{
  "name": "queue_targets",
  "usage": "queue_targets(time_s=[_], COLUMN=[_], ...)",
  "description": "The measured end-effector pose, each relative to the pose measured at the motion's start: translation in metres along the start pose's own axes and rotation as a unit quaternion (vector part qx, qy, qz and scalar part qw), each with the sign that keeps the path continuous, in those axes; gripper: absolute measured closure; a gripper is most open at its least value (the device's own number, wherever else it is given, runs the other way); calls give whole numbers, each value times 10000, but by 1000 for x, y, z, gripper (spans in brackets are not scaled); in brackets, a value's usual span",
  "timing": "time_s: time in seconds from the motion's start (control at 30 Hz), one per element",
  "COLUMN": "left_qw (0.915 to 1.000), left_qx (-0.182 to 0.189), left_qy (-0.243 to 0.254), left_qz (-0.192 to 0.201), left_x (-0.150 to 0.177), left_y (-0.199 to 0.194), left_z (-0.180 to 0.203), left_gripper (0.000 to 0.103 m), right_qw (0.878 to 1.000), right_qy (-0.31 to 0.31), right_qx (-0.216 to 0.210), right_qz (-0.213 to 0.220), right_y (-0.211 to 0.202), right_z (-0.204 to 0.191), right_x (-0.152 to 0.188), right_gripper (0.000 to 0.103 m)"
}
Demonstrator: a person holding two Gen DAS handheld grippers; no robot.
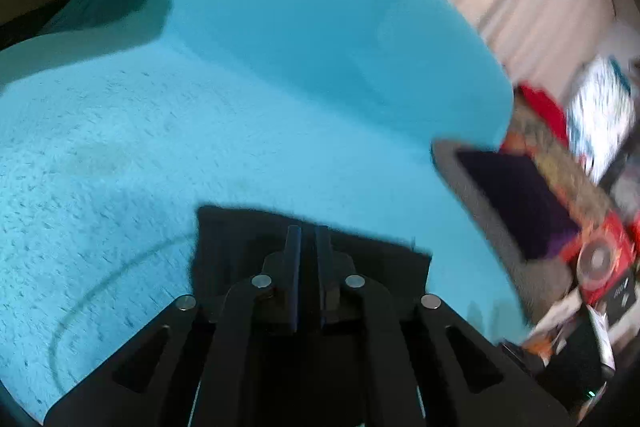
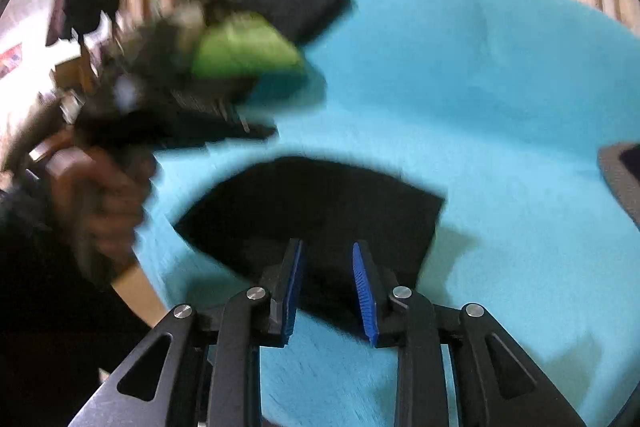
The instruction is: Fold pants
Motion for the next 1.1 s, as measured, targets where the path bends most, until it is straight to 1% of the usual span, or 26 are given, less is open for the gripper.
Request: queue_targets(time_s=[0.03, 0.07, 0.1, 0.13, 0.17, 0.2, 0.23, 0.27, 0.33, 0.37, 0.4, 0.43, 0.47, 0.5, 0.57, 0.6, 0.67, 0.7, 0.73, 0.83, 0.97, 1.03, 1.1], left_qw=[9995, 9987, 9982, 9976, 9977, 9981, 9981, 9976, 9960, 9955, 9952, 9952, 9952, 9951, 9947, 9945, 9941, 9945, 9957, 9995, 9999, 9999, 9989], left_qx=[-174, -323, -435, -495, -408, -276, -157, -137, -214, -212, -186, -154, -130, -102, -222, -276, -410, -418, -390, -152, 90, 141, -97], left_qy=[69, 141, 286, 439, 497, 508, 546, 654, 857, 923, 953, 965, 973, 984, 1004, 1011, 1008, 961, 843, 273, -96, -15, 267], left_qz=[-255, -366, -286, -207, -228, -229, -219, -189, -128, -99, -76, -43, -16, -8, 14, 18, -33, -47, -50, -38, -43, 2, 366], left_x=[8, 13, 17, 18, 20, 22, 24, 31, 34, 36, 36, 36, 37, 37, 36, 36, 35, 34, 34, 26, 22, 21, 23], left_y=[13, 21, 21, 19, 18, 19, 19, 16, 16, 17, 19, 19, 19, 19, 25, 25, 27, 27, 25, 22, 17, 9, -14], left_z=[2, 1, 5, 11, 15, 17, 19, 23, 30, 32, 34, 37, 40, 41, 40, 40, 42, 42, 38, 27, 21, 26, 37], left_gripper=[99, 99, 97, 86, 78, 58, 44, 40, 28, 24, 16, 9, 5, 0, 0, 0, 0, 0, 0, 0, 0, 0, 0], right_qw=[9995, 9996, 9994, 9992, 9990, 9988, 9986, 9984, 9986, 9989, 9991, 9994, 9995, 9980, 9926, 9919, 9926, 9929, 9931, 9930, 9925, 9938, 9950], right_qy=[126, 249, 286, 324, 366, 397, 426, 430, 306, 163, 40, -21, 197, 460, 845, 906, 992, 965, 915, 969, 1124, 1032, 914], right_qx=[-90, -142, -163, -195, -256, -296, -317, -347, -428, -430, -416, -345, -120, 87, 515, 555, 405, 414, 458, 417, 301, 309, 368], right_qz=[-259, -61, -79, -126, -67, 14, 72, 121, 100, 40, -17, -66, -236, -428, -710, -698, -564, -567, -579, -527, -382, -268, -154], right_y=[12, 8, 6, 4, -1, -6, -10, -13, -14, -13, -11, -9, -3, -1, 8, 8, 5, 4, 2, -5, -22, -27, -35], right_z=[4, 6, 7, 8, 10, 14, 18, 26, 36, 42, 46, 49, 58, 68, 77, 79, 78, 76, 74, 71, 69, 62, 54], right_x=[9, 10, 8, 4, 1, -3, -6, -10, -14, -15, -14, -12, -6, 2, 6, 7, 8, 10, 12, 14, 23, 22, 23], right_gripper=[74, 74, 73, 72, 72, 72, 71, 70, 66, 62, 56, 52, 42, 36, 35, 35, 36, 36, 36, 36, 35, 35, 33])
Point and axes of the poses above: each gripper's, at about its wrist camera, not at the fingertips, and y roughly the way its jaws point, z to its right, x to its underside, the point moved 2 cm from there along y, roughly the way its jaws point, and after that the axes turned 6 degrees about -y, right-handed, at the moved point
